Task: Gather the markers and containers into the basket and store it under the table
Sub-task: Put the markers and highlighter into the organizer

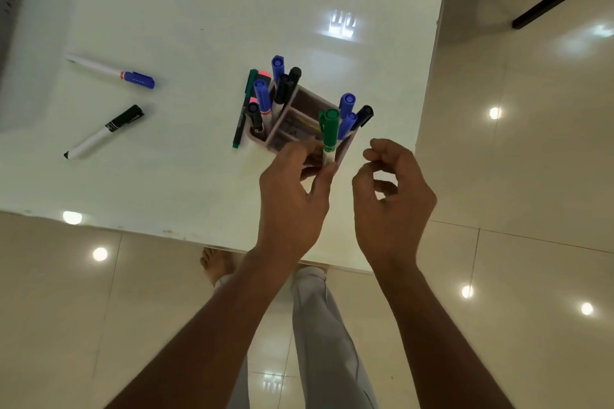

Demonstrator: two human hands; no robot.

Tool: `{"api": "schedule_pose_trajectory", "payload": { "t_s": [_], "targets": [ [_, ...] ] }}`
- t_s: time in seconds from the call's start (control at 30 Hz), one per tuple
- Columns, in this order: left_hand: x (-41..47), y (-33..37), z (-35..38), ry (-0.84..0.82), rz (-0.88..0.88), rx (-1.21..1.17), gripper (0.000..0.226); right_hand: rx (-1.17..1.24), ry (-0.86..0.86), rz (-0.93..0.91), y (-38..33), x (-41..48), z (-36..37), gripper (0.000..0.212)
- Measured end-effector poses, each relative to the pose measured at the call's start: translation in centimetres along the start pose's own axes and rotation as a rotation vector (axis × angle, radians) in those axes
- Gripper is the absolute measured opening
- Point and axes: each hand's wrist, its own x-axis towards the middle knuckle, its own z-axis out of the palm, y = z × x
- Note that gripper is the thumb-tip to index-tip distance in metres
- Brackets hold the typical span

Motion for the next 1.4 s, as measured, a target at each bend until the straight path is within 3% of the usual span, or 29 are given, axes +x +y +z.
{"api": "schedule_pose_trajectory", "payload": {
  "t_s": [0.13, 0.23, 0.43, 0.63, 0.77, 0.9, 1.07, 1.23, 1.4],
  "targets": [
    [0.2, 0.4, 0.5, 0.012, 0.121, 0.018, 0.026, 0.096, -0.239, -0.129, -2.1, 0.6, -1.2, 0.036],
    [0.8, 0.2, 0.7, 0.009, 0.193, 0.088, 0.022, 0.041, -0.227, -0.165, -2.4, 1.7, -0.9, 0.029],
    [2.1, -0.6, 0.9, -0.128, 0.153, 0.207, 0.026, -0.137, -0.262, -0.054, -0.4, 2.4, 0.8, 0.022],
    [1.0, -1.3, 1.1, -0.124, 0.031, 0.262, 0.044, -0.251, -0.305, -0.007, 1.5, 1.0, 2.3, 0.022],
    [-0.4, -2.4, 1.0, -0.101, 0.033, 0.291, 0.045, -0.349, -0.245, -0.115, 2.2, 0.6, 2.6, 0.019],
    [-1.0, -2.9, 1.1, -0.087, 0.027, 0.276, 0.044, -0.366, -0.291, -0.111, 2.8, 0.6, 3.0, 0.019],
    [-1.3, -3.4, 0.5, -0.047, 0.013, 0.247, 0.041, -0.271, -0.341, -0.124, 4.0, -1.1, 2.3, 0.039],
    [-1.9, -5.0, -1.8, -0.05, 0.013, 0.264, 0.037, -0.268, -0.314, -0.038, 4.1, -3.0, 2.2, 0.052],
    [-1.9, -6.0, -5.1, -0.034, 0.063, 0.239, 0.031, -0.28, -0.119, 0.185, 2.7, -4.6, 3.1, 0.031]
  ]
}}
